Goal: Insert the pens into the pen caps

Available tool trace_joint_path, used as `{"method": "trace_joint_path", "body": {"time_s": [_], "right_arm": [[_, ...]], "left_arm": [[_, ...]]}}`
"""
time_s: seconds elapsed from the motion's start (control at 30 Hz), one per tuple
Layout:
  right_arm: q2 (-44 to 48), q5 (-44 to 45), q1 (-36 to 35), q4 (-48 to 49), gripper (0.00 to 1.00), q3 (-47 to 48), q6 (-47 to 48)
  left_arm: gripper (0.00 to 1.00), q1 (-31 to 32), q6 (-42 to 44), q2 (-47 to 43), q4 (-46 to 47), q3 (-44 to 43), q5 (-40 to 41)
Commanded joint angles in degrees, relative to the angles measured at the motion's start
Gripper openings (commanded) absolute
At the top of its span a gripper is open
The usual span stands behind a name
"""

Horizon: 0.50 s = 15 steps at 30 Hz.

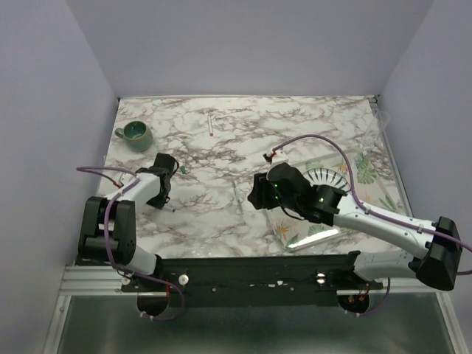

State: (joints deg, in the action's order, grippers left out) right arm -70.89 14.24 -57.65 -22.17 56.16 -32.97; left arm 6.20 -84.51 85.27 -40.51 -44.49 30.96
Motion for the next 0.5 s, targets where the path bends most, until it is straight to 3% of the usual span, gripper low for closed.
{"method": "trace_joint_path", "body": {"time_s": [0.0, 0.27, 0.47], "right_arm": [[2.69, -0.09, -0.10, 4.41, 0.54, -4.03, -1.21], [1.11, -5.26, -0.10, 10.56, 0.54, -7.82, -3.59], [-3.37, -18.09, -0.10, 24.78, 0.64, -10.45, -4.03]], "left_arm": [[0.00, 5.75, 5.22, -3.35, 4.64, 2.91, -5.12], [0.00, 9.71, 17.43, -17.67, 16.68, 10.29, -11.88], [0.00, 10.24, 25.35, -28.22, 32.84, 16.97, -28.45]]}}
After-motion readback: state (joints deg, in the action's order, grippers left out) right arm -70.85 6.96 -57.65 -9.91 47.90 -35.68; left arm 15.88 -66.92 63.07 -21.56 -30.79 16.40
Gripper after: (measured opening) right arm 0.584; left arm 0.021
